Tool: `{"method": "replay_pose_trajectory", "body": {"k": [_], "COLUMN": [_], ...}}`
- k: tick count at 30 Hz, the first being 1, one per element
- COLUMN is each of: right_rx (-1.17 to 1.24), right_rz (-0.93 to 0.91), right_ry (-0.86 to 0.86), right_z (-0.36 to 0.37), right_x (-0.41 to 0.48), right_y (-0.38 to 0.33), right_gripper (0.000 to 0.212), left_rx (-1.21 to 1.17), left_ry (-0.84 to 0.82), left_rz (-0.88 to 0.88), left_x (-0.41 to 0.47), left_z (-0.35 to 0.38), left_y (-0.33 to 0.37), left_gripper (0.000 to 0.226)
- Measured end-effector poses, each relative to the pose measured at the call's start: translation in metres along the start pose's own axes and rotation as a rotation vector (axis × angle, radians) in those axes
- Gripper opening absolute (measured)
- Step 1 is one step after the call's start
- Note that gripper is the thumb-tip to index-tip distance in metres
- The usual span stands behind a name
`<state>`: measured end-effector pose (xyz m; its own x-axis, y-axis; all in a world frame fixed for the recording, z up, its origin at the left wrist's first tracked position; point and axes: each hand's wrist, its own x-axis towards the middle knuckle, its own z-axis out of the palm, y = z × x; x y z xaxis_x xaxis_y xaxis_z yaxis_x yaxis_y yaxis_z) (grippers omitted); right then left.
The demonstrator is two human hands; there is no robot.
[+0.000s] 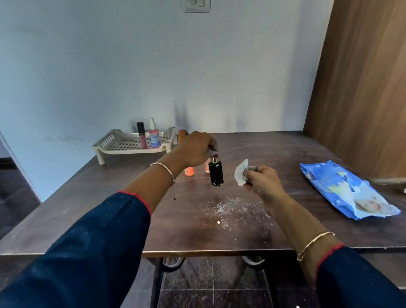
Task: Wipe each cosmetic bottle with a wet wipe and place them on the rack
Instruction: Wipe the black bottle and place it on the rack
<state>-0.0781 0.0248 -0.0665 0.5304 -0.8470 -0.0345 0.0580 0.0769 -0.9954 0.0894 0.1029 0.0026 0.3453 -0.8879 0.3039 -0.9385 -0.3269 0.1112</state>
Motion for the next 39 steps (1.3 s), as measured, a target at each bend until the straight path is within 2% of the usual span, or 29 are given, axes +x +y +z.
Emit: {"method": "replay_pose_trajectory", "body": {"k": [4, 8, 13, 15, 17, 21, 27, 31, 36, 39], "right_rx": [0.009, -0.041, -0.266, -0.287, -0.262, -0.159, -0.324, -0.447, -0.406, -0.379], "right_rz": [-0.068, -0.135, -0.255, -0.273, -0.276, -0.314, -0.467, -0.542, -0.494, -0.452], "right_ry": [-0.033, -0.088, 0.036, 0.094, 0.083, -0.104, 0.016, -0.008, -0.118, -0.117], "right_z": [0.025, 0.055, 0.080, 0.086, 0.089, 0.097, 0.107, 0.101, 0.092, 0.093], "right_x": [-0.009, -0.009, -0.002, -0.001, -0.002, -0.003, 0.008, 0.012, 0.023, 0.023], "right_y": [0.011, 0.026, 0.041, 0.041, 0.044, 0.049, 0.055, 0.047, 0.041, 0.042], "right_gripper": [0.008, 0.015, 0.020, 0.018, 0.015, 0.015, 0.030, 0.020, 0.019, 0.020], "left_rx": [-0.084, -0.185, -0.386, -0.441, -0.472, -0.454, -0.437, -0.427, -0.419, -0.416], "left_ry": [-0.037, -0.032, -0.027, 0.012, 0.048, 0.071, 0.012, 0.007, -0.002, 0.002], "left_rz": [-0.056, -0.053, -0.043, -0.042, -0.051, -0.038, -0.050, -0.038, -0.032, -0.029], "left_x": [-0.026, -0.038, -0.047, -0.049, -0.050, -0.049, -0.044, -0.044, -0.044, -0.044], "left_z": [-0.006, -0.001, 0.007, 0.009, 0.012, 0.013, 0.010, 0.008, 0.007, 0.007], "left_y": [-0.026, -0.048, -0.057, -0.058, -0.058, -0.059, -0.060, -0.062, -0.063, -0.063], "left_gripper": [0.014, 0.014, 0.014, 0.015, 0.013, 0.011, 0.015, 0.014, 0.014, 0.014]}}
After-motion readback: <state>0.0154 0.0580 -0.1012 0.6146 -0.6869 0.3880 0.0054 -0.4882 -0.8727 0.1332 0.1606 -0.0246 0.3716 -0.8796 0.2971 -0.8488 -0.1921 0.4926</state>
